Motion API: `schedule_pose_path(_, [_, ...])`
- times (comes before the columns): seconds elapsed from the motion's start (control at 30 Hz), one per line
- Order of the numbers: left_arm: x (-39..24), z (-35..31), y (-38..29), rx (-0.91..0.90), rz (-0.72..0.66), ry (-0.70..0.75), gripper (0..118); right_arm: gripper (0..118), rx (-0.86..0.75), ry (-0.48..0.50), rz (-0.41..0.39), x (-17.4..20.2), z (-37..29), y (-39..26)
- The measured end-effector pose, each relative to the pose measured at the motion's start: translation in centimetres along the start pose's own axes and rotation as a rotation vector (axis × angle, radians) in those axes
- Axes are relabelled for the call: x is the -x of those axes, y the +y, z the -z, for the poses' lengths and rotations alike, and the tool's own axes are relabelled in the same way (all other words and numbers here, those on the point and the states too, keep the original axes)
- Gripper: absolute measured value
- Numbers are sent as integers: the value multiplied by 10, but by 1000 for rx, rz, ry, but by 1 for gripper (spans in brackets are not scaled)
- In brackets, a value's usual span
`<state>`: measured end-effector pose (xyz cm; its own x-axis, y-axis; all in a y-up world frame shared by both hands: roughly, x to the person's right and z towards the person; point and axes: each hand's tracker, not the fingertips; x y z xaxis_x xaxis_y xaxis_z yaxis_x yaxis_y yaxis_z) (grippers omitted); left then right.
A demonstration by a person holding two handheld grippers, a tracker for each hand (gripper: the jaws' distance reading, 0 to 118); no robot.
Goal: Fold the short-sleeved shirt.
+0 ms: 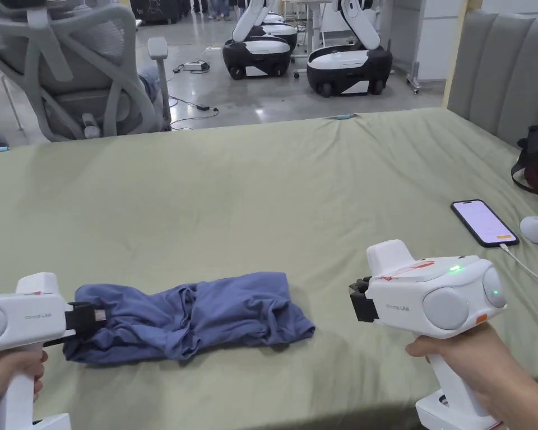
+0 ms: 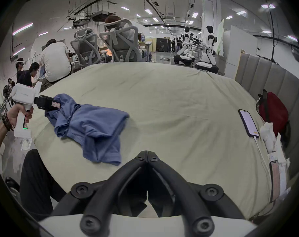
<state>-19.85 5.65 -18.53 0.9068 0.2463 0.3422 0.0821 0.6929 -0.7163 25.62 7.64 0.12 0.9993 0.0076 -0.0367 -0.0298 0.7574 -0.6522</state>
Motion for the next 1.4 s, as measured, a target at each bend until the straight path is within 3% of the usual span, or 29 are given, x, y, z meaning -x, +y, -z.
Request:
schedule_pose_path(0.3, [-105, -27, 31, -31, 127, -221, 15, 0, 1, 15, 4, 3, 0, 0])
schedule_pose_path(0.53, [-205, 30, 24, 76, 196, -294, 15, 0, -10, -1, 22, -6, -9, -3])
schedule_pose_path(0.83, [-227, 87, 2, 140, 211, -284, 18, 0, -6, -37, 66, -30, -17, -16])
schedule_pose_path(0.87, [-224, 82, 5, 119, 182, -285, 24, 0, -5, -36, 70, -31, -16, -18])
schedule_pose_path(0.9, [-220, 78, 8, 104, 158, -307, 38, 0, -3, -35, 71, -31, -16, -18])
schedule_pose_path(0.93, [-216, 73, 13, 103, 146, -345, 68, 0, -1, -35, 70, -31, -15, -19])
schedule_pose_path(1.0, [-213, 52, 19, 86, 131, -373, 112, 0, 1, -34, 71, -29, -13, -20])
schedule_pose_path(1.03, [-210, 42, 23, 61, 136, -367, 118, 0, 1, -32, 71, -28, -13, -20])
schedule_pose_path(1.1, [-201, 17, 27, -40, 160, -371, 116, 0, -1, -20, 76, -27, -12, -21])
schedule_pose_path(1.2, [-178, -4, 33, -50, 138, -357, 111, 0, -7, -4, 80, -24, -12, -22])
schedule_pose_path(1.23, [-172, -3, 33, -40, 129, -351, 87, 0, -8, -1, 78, -23, -11, -22])
schedule_pose_path(1.27, [-163, -3, 34, -29, 132, -354, 53, 0, -9, 1, 77, -21, -10, -22])
schedule_pose_path(1.3, [-159, -3, 33, -26, 135, -361, 10, 0, -9, 3, 76, -21, -9, -22])
schedule_pose_path(1.33, [-156, 1, 32, -22, 145, -362, 10, 0, -9, 7, 76, -19, -8, -22])
schedule_pose_path(1.37, [-160, 4, 28, -20, 150, -341, 0, 0, -9, 10, 77, -19, -7, -22])
schedule_pose_path(1.4, [-162, 8, 26, -30, 150, -326, 4, 0, -8, 14, 76, -19, -6, -22])
